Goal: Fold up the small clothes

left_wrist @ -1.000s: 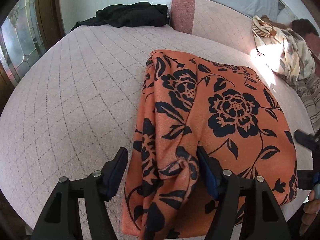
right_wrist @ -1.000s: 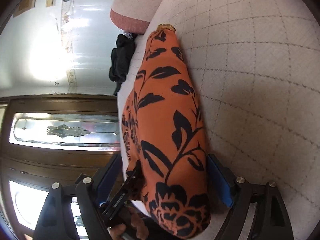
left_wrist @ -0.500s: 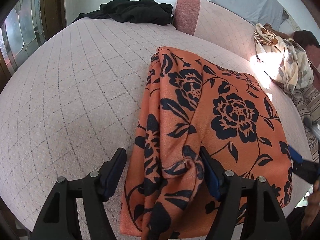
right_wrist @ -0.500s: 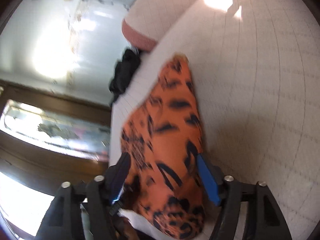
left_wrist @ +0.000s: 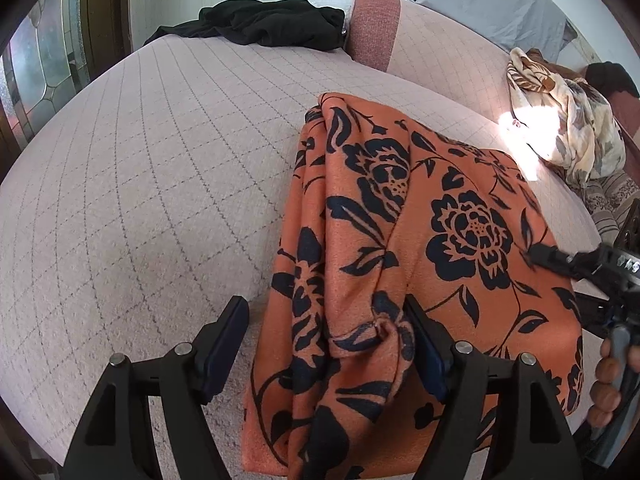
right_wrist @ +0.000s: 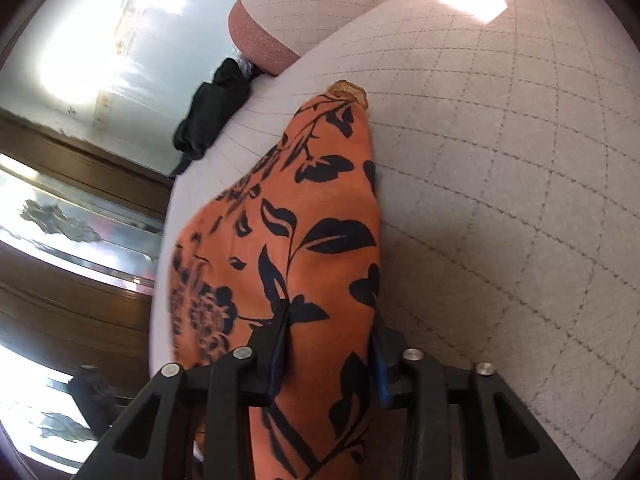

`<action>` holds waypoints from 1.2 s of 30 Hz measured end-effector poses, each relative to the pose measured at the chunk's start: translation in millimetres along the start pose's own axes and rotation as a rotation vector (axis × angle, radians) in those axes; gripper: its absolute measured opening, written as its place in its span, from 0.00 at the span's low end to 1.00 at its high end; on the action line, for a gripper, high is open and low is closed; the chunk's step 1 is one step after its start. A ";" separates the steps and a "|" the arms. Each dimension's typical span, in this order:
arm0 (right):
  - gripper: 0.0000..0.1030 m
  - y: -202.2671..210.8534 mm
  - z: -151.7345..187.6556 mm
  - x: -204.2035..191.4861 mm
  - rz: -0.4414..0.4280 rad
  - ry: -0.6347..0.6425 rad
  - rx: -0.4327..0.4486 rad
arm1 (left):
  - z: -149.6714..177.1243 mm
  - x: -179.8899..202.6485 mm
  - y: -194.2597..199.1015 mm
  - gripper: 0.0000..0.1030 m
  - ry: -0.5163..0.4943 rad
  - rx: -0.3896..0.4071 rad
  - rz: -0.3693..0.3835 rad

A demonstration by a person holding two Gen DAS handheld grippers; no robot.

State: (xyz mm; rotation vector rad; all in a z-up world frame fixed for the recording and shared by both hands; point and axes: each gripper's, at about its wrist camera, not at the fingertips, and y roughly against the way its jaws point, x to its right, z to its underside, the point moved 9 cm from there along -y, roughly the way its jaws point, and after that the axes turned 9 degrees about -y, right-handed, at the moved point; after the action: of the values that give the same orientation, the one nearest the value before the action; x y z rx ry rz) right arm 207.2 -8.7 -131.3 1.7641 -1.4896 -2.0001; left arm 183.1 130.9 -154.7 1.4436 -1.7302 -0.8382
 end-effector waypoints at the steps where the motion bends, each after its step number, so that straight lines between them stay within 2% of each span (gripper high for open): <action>1: 0.58 1.7 -3.9 -3.3 -0.037 -0.035 -0.005 | 0.2 -0.5 -0.1 0.76 0.000 0.000 0.001; 3: 0.74 7.6 -16.6 -3.1 -0.113 -0.096 0.037 | 0.7 -1.1 -0.1 0.76 -0.004 0.001 -0.002; 5: 0.76 4.3 -33.8 6.9 -0.139 -0.170 0.073 | 0.9 -1.7 -0.1 0.76 -0.004 0.001 -0.001; 6: 0.74 -3.1 -38.3 10.9 -0.148 -0.217 0.054 | 1.1 -1.8 -0.1 0.76 -0.005 0.002 0.000; 7: 0.42 -17.0 -42.8 10.0 -0.169 -0.249 0.006 | 1.2 -2.3 -0.2 0.76 -0.005 0.002 0.000; 8: 0.36 -24.1 -42.2 7.5 -0.138 -0.219 -0.022 | 1.4 -2.9 -0.2 0.76 -0.004 0.000 0.002; 11: 0.33 -2.4 -39.3 -26.7 -0.035 -0.001 0.081 | 1.3 -4.4 0.4 0.76 0.001 0.000 0.004; 13: 0.33 -7.9 -37.1 -27.5 0.080 0.088 0.088 | 0.9 -3.3 0.5 0.77 -0.002 0.000 -0.002; 14: 0.34 -15.4 -34.6 -18.2 0.132 0.091 0.057 | 1.0 -3.1 0.8 0.77 -0.001 0.002 -0.002; 15: 0.40 -18.2 -33.5 -13.3 0.134 0.064 0.045 | 1.0 -3.7 1.9 0.77 0.004 0.005 0.001; 17: 0.49 -3.7 -33.0 -15.7 0.086 0.008 0.070 | -1.7 -7.5 11.9 0.77 0.036 0.032 0.018; 18: 0.54 6.1 -32.1 -19.9 0.086 0.023 0.100 | -5.4 -9.5 22.9 0.77 0.042 0.073 0.018; 20: 0.54 25.9 -27.4 -36.1 0.096 0.102 0.154 | -11.7 -13.6 48.9 0.77 0.021 0.175 -0.005; 22: 0.58 40.0 -15.1 -55.9 0.055 0.172 0.167 | -8.9 -15.6 64.0 0.76 -0.001 0.206 -0.006; 24: 0.61 51.3 6.9 -68.3 0.027 0.241 0.147 | 6.4 -20.6 54.5 0.74 0.017 0.127 0.009; 25: 0.64 47.1 18.2 -76.2 0.009 0.269 0.128 | 18.5 -24.0 41.0 0.62 0.044 0.048 0.031; 26: 0.68 41.7 29.6 -79.2 0.000 0.295 0.099 | 34.5 -26.5 24.0 0.56 0.099 -0.045 0.094; 27: 0.73 32.1 39.7 -81.1 0.005 0.312 0.060 | 37.6 -30.9 21.8 0.55 0.158 -0.036 0.140; 29: 0.74 8.5 55.0 -61.2 0.047 0.303 -0.028 | 31.5 -28.1 28.6 0.43 0.150 -0.040 0.166; 30: 0.74 4.6 57.3 -55.3 0.064 0.309 -0.024 | 30.3 -24.1 31.3 0.36 0.152 -0.040 0.203; 33: 0.75 11.6 58.6 -55.8 0.067 0.340 -0.005 | 27.4 -24.4 39.6 0.38 0.173 -0.059 0.223; 35: 0.75 9.0 58.4 -57.4 0.067 0.350 -0.015 | 13.6 -27.9 53.4 0.43 0.193 -0.008 0.229; 36: 0.75 2.6 59.7 -61.7 0.062 0.353 -0.017 | 4.3 -29.8 59.8 0.54 0.188 0.034 0.225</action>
State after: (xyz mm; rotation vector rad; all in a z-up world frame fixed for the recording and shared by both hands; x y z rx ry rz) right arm 178.7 63.2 -93.9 1.9132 -1.3874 -1.5640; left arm 151.8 170.1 -110.3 1.2761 -1.7298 -0.5390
